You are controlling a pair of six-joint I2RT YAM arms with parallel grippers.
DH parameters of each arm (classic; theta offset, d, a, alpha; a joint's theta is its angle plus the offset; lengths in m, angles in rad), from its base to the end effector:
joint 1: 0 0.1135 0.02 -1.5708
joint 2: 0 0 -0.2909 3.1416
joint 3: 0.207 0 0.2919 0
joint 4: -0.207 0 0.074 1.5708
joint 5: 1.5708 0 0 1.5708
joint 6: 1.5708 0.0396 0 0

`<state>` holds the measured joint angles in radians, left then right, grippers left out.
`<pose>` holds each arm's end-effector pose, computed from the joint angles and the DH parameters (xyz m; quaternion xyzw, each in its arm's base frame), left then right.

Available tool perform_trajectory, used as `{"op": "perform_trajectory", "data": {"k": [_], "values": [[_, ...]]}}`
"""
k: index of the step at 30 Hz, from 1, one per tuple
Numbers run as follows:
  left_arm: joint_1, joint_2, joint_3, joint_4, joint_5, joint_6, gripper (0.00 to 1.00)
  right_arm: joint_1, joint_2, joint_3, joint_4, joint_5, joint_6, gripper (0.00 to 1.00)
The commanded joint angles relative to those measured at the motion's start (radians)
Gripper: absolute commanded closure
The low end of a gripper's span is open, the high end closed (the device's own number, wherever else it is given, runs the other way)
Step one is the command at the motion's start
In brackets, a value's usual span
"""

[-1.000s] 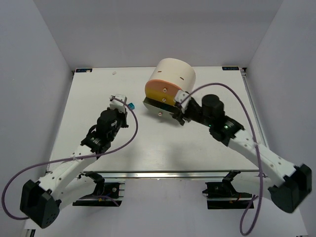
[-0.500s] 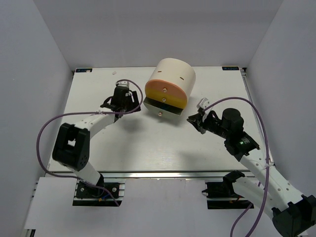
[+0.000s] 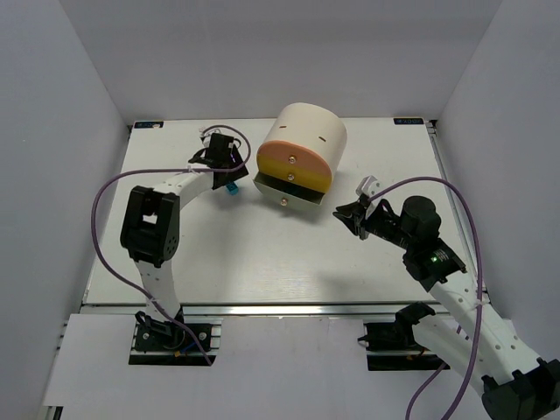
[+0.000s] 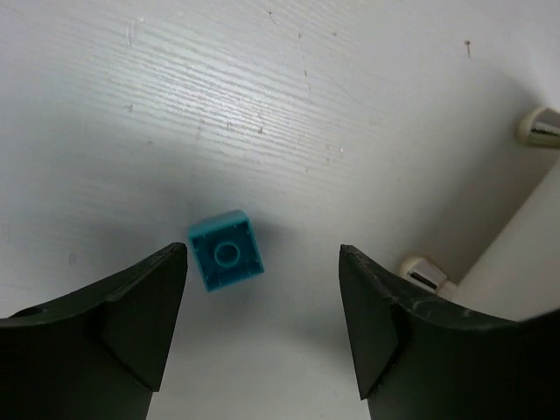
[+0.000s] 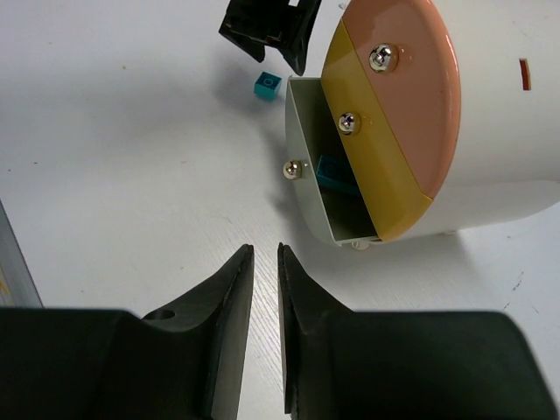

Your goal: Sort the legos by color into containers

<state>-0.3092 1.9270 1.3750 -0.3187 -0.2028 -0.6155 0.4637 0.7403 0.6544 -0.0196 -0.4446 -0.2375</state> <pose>0.4490 -0.1351 0.2012 -0.1769 0.9183 -0.0671 0.3478 0.1750 0.1065 0.3334 -0.3875 0.6304 0.2365 0.6297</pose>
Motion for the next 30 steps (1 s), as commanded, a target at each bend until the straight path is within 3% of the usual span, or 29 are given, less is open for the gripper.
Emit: {"op": "perform_trajectory", "data": {"k": [1, 16, 20, 25, 27, 30], "values": [[0.005, 0.029, 0.070, -0.063, -0.046, -0.035, 0.21, -0.008, -0.016, -0.006, 0.049, -0.006, 0.010, 0.77], [0.005, 0.118, 0.102, -0.099, -0.052, -0.038, 0.33, -0.014, -0.012, -0.018, 0.063, 0.021, 0.000, 0.76], [0.005, 0.121, 0.107, -0.092, -0.043, -0.039, 0.45, -0.017, -0.010, -0.019, 0.066, 0.024, -0.005, 0.76], [0.005, 0.113, 0.111, -0.097, -0.035, -0.032, 0.70, -0.025, -0.009, -0.022, 0.066, 0.024, -0.009, 0.77], [0.005, 0.084, 0.099, -0.091, -0.035, -0.021, 0.82, -0.026, -0.009, -0.022, 0.066, 0.023, -0.011, 0.77], [0.005, -0.008, 0.035, -0.047, -0.027, 0.011, 0.91, -0.034, -0.010, -0.025, 0.067, 0.020, -0.010, 0.77]]}}
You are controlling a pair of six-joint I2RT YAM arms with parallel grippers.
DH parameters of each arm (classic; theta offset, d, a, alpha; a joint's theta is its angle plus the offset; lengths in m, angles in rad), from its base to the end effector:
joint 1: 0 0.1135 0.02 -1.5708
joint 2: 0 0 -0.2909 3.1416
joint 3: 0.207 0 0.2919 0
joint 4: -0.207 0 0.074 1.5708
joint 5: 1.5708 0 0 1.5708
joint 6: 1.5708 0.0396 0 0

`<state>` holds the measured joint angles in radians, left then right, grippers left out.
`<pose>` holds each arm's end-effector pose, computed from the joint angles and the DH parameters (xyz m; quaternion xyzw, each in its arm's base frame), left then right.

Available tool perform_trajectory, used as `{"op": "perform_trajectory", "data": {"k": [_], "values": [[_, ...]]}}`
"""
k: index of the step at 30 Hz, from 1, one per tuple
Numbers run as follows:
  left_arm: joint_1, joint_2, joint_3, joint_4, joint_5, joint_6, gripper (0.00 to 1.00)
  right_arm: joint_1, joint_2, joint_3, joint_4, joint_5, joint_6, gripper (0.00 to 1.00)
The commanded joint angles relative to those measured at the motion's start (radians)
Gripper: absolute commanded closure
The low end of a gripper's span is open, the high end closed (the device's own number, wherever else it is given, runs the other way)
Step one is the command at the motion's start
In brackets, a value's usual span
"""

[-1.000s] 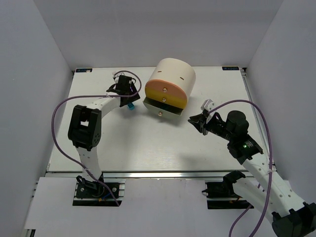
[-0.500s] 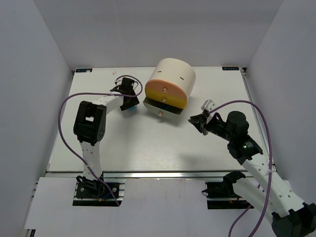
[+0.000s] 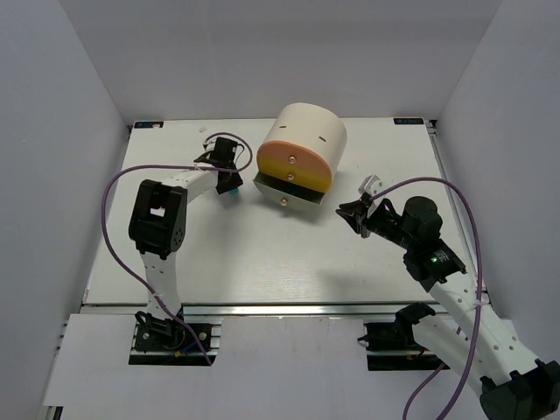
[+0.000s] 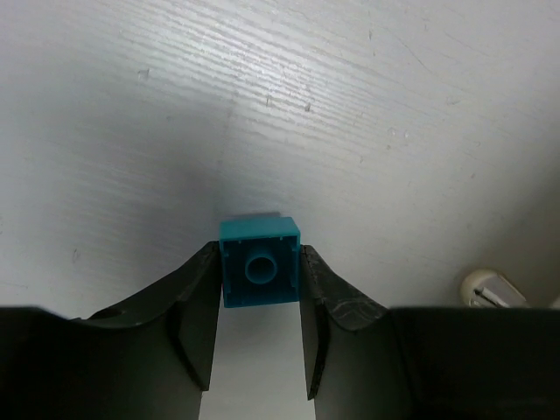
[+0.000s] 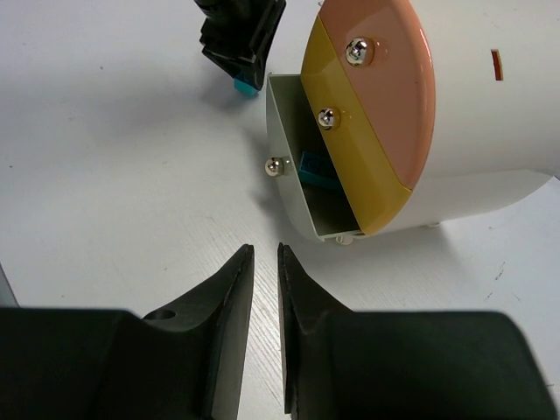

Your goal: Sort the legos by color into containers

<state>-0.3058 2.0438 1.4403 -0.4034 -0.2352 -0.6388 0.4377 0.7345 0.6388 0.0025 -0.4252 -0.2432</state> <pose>0.4623 -0.1363 0.1646 -0.1903 0.9353 -0.0253 0.2973 0.1777 0.1012 0.3306 -0.3752 0.6337 0.2192 0.6400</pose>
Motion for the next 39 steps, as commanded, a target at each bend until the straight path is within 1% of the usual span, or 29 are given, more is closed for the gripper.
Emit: {"op": "perform_trajectory", "data": {"k": [1, 2, 3, 4, 5, 6, 8, 10, 11, 12, 15, 17, 19, 24, 39], "values": [[0.002, -0.158, -0.058, 0.085, 0.017, 0.044, 0.93, -0.007, -0.006, -0.010, 0.045, -0.001, -0.004, 0.77], [0.002, -0.192, -0.123, 0.106, 0.028, 0.051, 0.94, -0.011, -0.006, -0.010, 0.045, -0.003, -0.007, 0.77], [0.002, -0.270, -0.162, 0.138, 0.037, 0.069, 0.95, -0.010, -0.006, -0.011, 0.047, -0.006, -0.007, 0.78], [0.002, -0.313, -0.202, 0.194, 0.052, 0.077, 0.96, -0.011, -0.006, -0.011, 0.047, -0.007, -0.008, 0.77], [0.002, -0.351, -0.283, 0.228, 0.069, 0.085, 0.97, -0.007, -0.004, -0.013, 0.048, -0.006, -0.008, 0.78], [0.002, -0.431, -0.320, 0.271, 0.089, 0.103, 0.98, -0.010, -0.001, -0.013, 0.048, -0.007, -0.010, 0.77], [0.002, -0.493, -0.426, 0.383, 0.172, 0.120, 1.00, -0.011, 0.002, -0.014, 0.050, -0.007, -0.010, 0.78], [0.002, -0.555, -0.475, 0.504, 0.227, 0.129, 1.00, -0.010, 0.006, -0.016, 0.050, -0.010, -0.011, 0.78], [0.002, -0.566, -0.497, 0.537, 0.314, 0.134, 1.00, -0.011, 0.009, -0.016, 0.050, -0.009, -0.013, 0.78], [0.002, -0.577, -0.520, 0.592, 0.341, 0.136, 1.00, -0.013, 0.012, -0.018, 0.050, -0.010, -0.015, 0.78], [-0.018, -0.568, -0.528, 0.656, 0.431, 0.137, 1.00, -0.014, 0.020, -0.019, 0.050, -0.010, -0.019, 0.78], [-0.018, -0.542, -0.528, 0.728, 0.503, 0.122, 0.99, -0.016, 0.025, -0.021, 0.050, -0.009, -0.021, 0.78], [-0.018, -0.524, -0.529, 0.794, 0.528, 0.093, 0.99, -0.020, 0.029, -0.021, 0.048, -0.007, -0.024, 0.78], [-0.018, -0.465, -0.523, 0.888, 0.560, 0.048, 0.97, -0.024, 0.034, -0.022, 0.048, -0.009, -0.027, 0.77], [-0.018, -0.356, -0.505, 0.980, 0.559, 0.047, 0.87, -0.031, 0.046, -0.019, 0.040, -0.017, -0.034, 0.77]]}}
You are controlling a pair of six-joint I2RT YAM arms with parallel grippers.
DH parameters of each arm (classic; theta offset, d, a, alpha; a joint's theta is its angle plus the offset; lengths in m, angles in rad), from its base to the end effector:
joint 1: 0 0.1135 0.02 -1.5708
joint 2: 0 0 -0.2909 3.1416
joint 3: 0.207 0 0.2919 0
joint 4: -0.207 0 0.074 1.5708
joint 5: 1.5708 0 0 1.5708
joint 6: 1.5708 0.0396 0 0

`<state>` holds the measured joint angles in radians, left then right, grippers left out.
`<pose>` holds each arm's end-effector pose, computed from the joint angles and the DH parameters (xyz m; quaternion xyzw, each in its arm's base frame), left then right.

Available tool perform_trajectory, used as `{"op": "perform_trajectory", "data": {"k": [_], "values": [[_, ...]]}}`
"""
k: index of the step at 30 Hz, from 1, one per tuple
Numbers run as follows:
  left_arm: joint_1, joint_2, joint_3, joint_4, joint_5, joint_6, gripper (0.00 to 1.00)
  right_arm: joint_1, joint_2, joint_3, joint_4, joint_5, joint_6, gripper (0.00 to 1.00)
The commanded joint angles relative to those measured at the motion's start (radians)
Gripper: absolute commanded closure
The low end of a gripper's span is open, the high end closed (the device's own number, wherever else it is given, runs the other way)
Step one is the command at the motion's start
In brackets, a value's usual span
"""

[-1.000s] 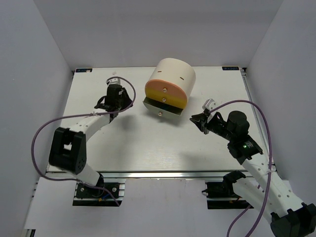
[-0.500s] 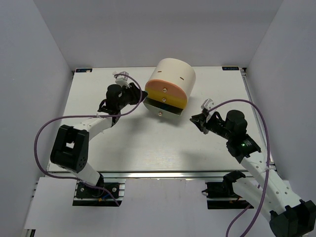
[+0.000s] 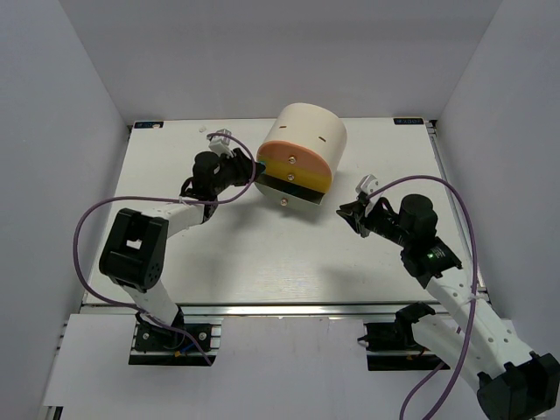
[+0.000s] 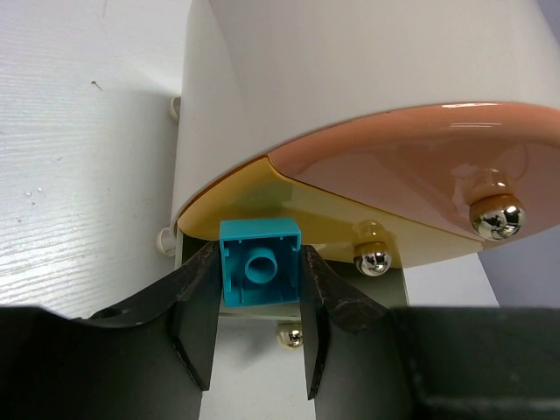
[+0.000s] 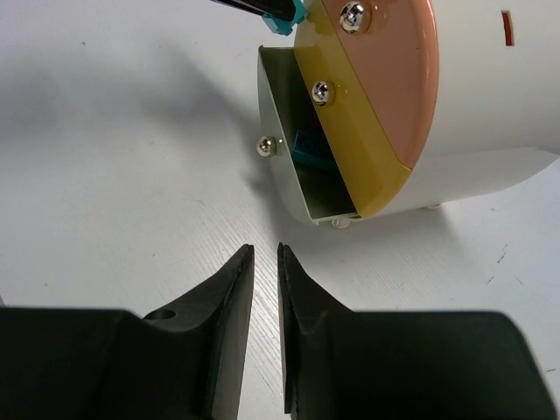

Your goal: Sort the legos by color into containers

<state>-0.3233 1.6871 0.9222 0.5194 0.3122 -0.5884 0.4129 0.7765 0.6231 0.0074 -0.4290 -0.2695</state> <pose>0.3846 -0.1417 0.2208 -0.0081 0.7846 -0.3776 0.4917 0.1883 0.1005 0.3170 -0.3785 0.6503 0.2064 0.6255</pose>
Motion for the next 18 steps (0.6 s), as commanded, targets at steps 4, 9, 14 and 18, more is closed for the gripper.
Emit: {"op": "perform_trajectory", "data": {"k": [4, 9, 14, 18], "values": [[0.000, 0.025, 0.018, 0.068, 0.008, -0.005, 0.82, -0.019, 0.006, -0.003, 0.034, -0.013, -0.008, 0.77], [-0.010, 0.042, 0.020, 0.071, 0.005, -0.005, 0.70, -0.006, 0.007, -0.003, 0.034, -0.013, -0.010, 0.76], [-0.010, 0.056, 0.021, 0.071, 0.002, -0.002, 0.58, -0.009, 0.013, -0.003, 0.032, -0.014, -0.010, 0.77], [-0.010, 0.063, 0.030, 0.064, -0.004, -0.002, 0.50, -0.008, 0.013, -0.003, 0.031, -0.016, -0.013, 0.76]]}}
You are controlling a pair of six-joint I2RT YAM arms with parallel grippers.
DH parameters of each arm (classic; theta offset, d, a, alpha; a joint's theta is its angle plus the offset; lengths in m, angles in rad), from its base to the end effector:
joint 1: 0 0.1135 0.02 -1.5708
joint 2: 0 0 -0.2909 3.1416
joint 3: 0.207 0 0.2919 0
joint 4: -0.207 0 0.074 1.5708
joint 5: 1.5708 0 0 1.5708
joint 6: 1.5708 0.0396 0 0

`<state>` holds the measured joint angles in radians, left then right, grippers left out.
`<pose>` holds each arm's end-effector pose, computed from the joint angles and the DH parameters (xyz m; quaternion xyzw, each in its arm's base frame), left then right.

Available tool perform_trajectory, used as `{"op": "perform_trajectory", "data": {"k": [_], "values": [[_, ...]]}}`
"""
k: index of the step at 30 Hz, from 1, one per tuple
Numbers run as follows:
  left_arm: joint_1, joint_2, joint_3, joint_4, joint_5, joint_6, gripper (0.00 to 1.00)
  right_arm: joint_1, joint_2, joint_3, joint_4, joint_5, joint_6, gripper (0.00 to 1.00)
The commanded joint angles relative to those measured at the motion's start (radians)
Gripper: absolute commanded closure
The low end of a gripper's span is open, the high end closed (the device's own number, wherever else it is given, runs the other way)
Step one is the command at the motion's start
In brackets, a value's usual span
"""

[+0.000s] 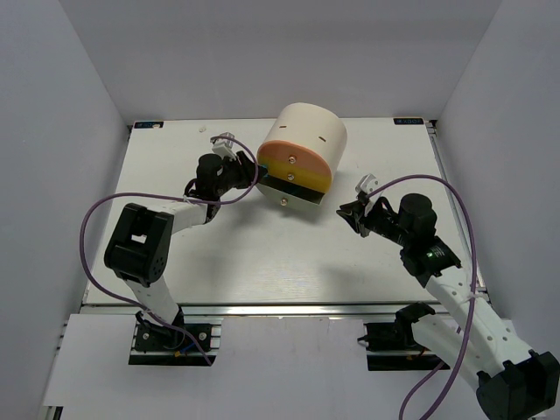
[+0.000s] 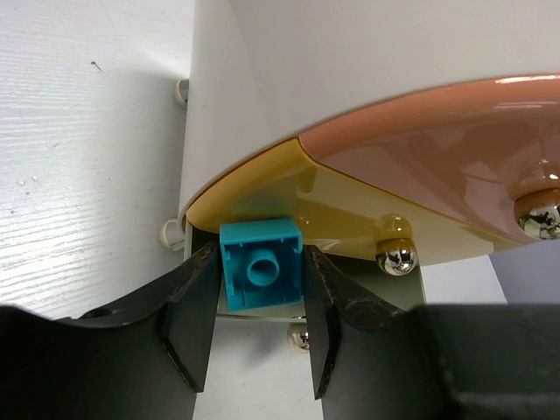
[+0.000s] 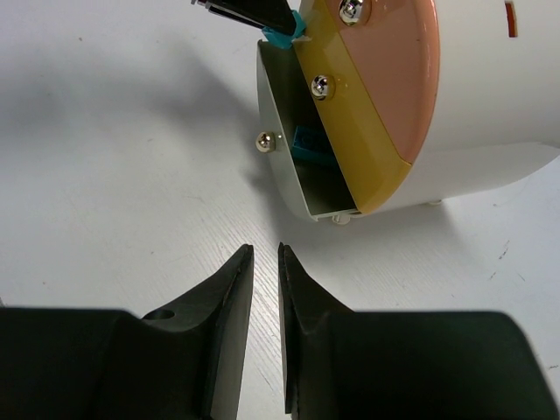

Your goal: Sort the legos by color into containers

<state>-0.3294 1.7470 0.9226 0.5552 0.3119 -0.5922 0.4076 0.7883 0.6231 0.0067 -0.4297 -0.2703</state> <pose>0.3903 -0.1463 0.2012 -0.0097 0.7915 -0.3768 0.4811 0.1910 0.1004 0.3146 -0.3776 0.6551 0.2053 0.6214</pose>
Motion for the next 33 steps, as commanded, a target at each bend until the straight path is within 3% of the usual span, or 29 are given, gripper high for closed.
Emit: {"op": "perform_trajectory", "data": {"k": [1, 12, 16, 19, 20, 22, 24, 27, 28, 29, 30, 33], "values": [[-0.003, 0.005, 0.035, 0.026, -0.004, 0.003, 0.48, -0.004, 0.005, -0.003, 0.032, -0.015, -0.010, 0.76], [-0.003, -0.009, 0.050, 0.000, -0.013, 0.014, 0.42, -0.006, 0.009, -0.003, 0.024, -0.032, -0.024, 0.74], [-0.003, -0.056, 0.047, -0.006, -0.019, 0.020, 0.45, -0.009, 0.012, -0.011, 0.009, -0.090, -0.075, 0.67], [0.006, -0.125, 0.055, -0.053, -0.005, 0.028, 0.61, -0.006, 0.011, -0.039, -0.036, -0.214, -0.209, 0.61], [0.016, -0.145, 0.055, -0.072, 0.006, 0.031, 0.80, -0.006, 0.014, -0.049, -0.056, -0.245, -0.286, 0.61], [0.016, -0.234, 0.048, -0.147, -0.013, 0.061, 0.97, 0.002, 0.015, -0.077, -0.071, -0.309, -0.351, 0.70], [0.026, -0.300, 0.039, -0.272, -0.037, 0.132, 1.00, 0.017, 0.029, -0.086, -0.070, -0.308, -0.388, 0.84], [0.026, -0.437, -0.016, -0.412, -0.031, 0.243, 1.00, 0.065, 0.081, -0.053, -0.065, -0.182, -0.392, 1.00], [0.026, -0.499, -0.048, -0.429, -0.025, 0.265, 0.99, 0.075, 0.101, -0.040, -0.066, -0.138, -0.397, 1.00], [0.026, -0.529, -0.079, -0.445, -0.013, 0.305, 0.90, 0.088, 0.147, -0.025, -0.071, -0.103, -0.406, 1.00], [0.026, -0.556, -0.137, -0.478, -0.019, 0.325, 0.67, 0.121, 0.175, -0.004, -0.076, -0.021, -0.431, 1.00], [-0.002, -0.652, -0.195, -0.517, -0.103, 0.387, 0.39, 0.204, 0.288, 0.029, -0.056, 0.171, -0.458, 1.00]]}}
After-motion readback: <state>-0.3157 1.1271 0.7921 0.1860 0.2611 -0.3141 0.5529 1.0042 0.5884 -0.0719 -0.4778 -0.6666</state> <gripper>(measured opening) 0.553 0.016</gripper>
